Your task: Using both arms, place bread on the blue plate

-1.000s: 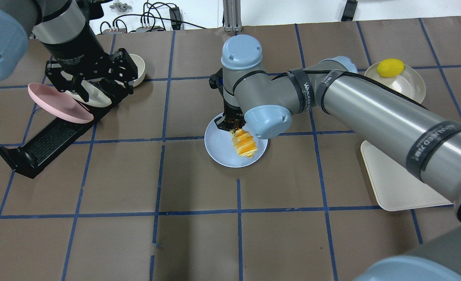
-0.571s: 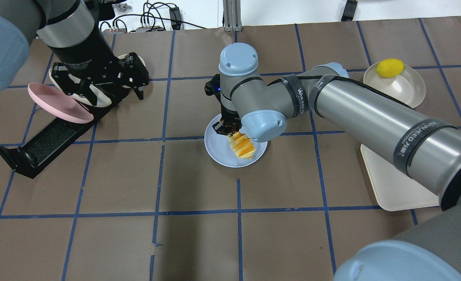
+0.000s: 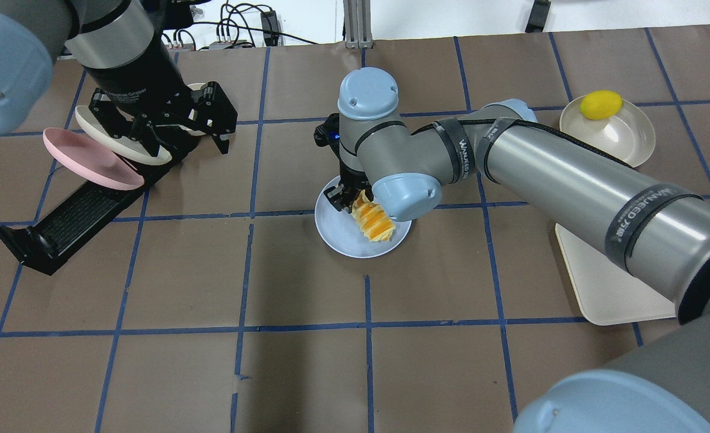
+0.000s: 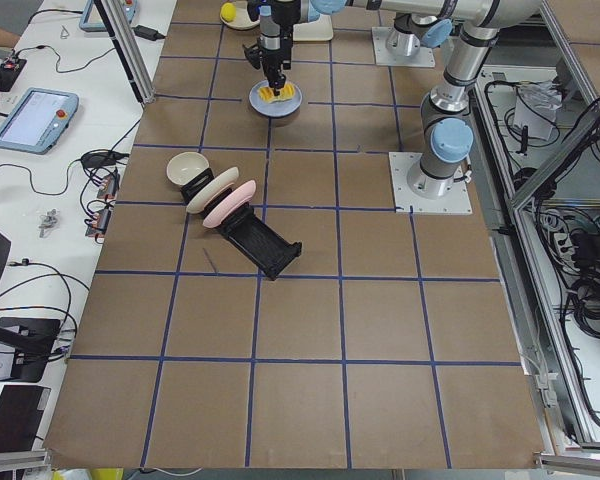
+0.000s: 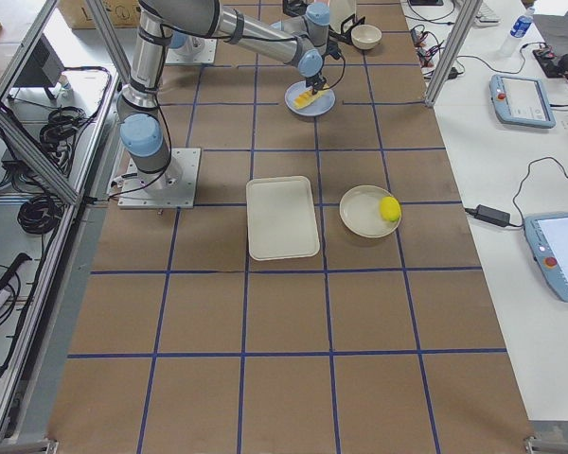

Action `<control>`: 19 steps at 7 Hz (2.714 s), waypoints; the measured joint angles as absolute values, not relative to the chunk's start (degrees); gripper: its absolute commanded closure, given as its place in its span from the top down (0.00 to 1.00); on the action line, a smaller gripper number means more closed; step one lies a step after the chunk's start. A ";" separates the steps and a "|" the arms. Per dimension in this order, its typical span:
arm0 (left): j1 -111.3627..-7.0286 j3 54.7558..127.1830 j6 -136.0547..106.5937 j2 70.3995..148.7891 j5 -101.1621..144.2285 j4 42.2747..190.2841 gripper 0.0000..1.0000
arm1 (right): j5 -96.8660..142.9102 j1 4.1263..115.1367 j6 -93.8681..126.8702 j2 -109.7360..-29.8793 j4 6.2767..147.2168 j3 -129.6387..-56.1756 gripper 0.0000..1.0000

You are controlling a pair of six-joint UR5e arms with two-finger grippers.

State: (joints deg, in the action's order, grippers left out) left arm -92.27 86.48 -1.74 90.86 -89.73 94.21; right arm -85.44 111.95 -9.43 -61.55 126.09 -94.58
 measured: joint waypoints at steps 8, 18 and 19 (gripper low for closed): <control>-90.26 86.67 -0.48 90.31 -89.35 95.45 1.00 | -87.84 96.87 -12.25 -78.20 101.89 -87.11 1.00; -90.70 86.57 0.68 89.88 -89.93 95.36 1.00 | -89.24 89.96 -11.21 -92.10 84.76 -89.20 1.00; -90.70 86.57 0.68 89.91 -89.92 95.36 1.00 | -89.56 89.89 -11.23 -92.03 84.72 -90.27 1.00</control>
